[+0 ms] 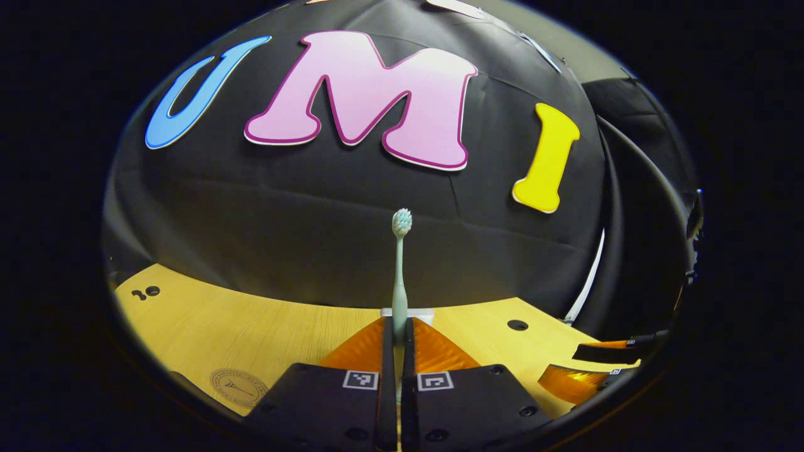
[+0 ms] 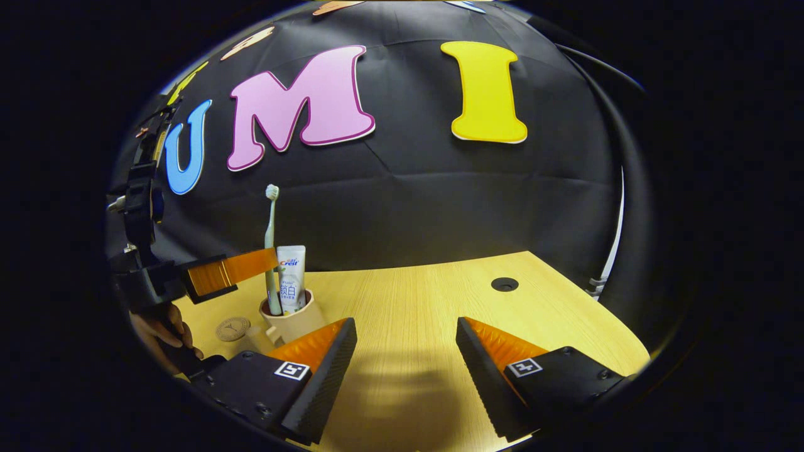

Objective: Put the toothbrush and toothpaste on the desktop into the cup, then pick up the cup and place it on the coaster on the desktop.

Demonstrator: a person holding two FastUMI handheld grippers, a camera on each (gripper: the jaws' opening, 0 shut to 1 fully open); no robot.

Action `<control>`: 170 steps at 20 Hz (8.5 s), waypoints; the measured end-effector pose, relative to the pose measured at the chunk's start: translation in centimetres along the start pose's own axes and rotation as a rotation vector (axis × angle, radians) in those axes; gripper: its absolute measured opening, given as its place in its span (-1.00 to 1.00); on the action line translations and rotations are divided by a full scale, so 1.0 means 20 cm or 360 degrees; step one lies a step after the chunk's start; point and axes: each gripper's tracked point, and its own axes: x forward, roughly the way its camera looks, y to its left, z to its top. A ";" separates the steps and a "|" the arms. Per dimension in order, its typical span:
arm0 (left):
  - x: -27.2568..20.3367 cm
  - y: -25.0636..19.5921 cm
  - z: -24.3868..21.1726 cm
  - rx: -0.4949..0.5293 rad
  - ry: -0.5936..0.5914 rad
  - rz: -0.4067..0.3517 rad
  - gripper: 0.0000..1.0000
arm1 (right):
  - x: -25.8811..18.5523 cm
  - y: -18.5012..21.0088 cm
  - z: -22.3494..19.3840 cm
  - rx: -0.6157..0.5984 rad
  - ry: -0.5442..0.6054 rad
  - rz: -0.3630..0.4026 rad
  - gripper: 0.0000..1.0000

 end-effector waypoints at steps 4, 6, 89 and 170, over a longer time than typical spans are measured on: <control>-0.02 0.00 -0.06 0.0008 0.0027 0.0022 -0.77 | 0.00 0.02 -0.02 -0.0013 0.0016 0.0020 0.96; -0.04 0.02 -0.07 0.0042 0.0033 0.0037 -0.73 | 0.00 0.04 -0.02 -0.0020 0.0017 0.0029 0.96; -2.23 0.77 -0.42 -0.0179 0.0695 0.0642 0.96 | 0.28 0.80 -0.43 -0.0143 0.1603 0.0065 -0.40; -2.30 0.25 0.66 -0.0045 -0.0131 0.0224 0.95 | -1.75 0.89 0.66 0.0003 -0.0201 -0.0135 0.96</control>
